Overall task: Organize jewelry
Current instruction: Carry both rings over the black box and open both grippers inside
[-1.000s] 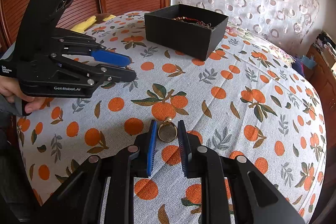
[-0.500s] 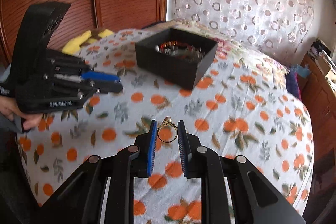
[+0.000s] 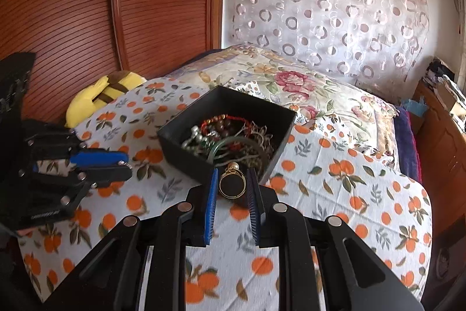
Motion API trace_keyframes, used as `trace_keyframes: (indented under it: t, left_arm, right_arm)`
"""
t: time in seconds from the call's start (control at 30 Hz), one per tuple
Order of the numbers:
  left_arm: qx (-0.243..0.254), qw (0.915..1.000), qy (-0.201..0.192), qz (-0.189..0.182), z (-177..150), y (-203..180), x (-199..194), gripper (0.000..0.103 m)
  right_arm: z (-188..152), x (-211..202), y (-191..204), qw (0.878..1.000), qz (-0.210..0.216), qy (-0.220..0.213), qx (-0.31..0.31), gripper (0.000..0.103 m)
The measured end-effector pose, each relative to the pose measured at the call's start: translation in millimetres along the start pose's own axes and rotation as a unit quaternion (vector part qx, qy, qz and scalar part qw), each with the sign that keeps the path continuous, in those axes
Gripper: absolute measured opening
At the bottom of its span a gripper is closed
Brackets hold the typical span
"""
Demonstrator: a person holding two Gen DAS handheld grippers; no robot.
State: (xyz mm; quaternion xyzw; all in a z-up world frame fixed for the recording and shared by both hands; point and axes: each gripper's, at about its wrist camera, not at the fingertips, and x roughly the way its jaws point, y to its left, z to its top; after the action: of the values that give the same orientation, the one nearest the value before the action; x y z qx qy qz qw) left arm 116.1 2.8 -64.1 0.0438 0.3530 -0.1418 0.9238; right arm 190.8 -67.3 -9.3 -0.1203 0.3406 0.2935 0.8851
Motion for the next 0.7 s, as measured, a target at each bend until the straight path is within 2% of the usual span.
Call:
trace_keyframes:
  t: [0.27,0.33,0.37,0.7]
  left_arm:
    - [-0.006,0.9999,-0.010,0.007,15,10,3,0.013]
    - [-0.008,0.9998,-0.014,0.008,23,12,5,0.013]
    - [-0.009,0.9998,-0.015,0.009,26,13,5,0.013]
    - [-0.024,0.9994,-0.023,0.012,59,18,29,0.013]
  right_arm:
    - [18,28,-14,0.999,0.012,0.006,0.030,0.022]
    - [20,30,-17,0.999,0.009,0.004,0.034,0.035]
    - [20,30,-19,0.999,0.009,0.001,0.038,0.046]
    - [4,11,-27,0.999,-0.002,-0.010,0.048,0.046]
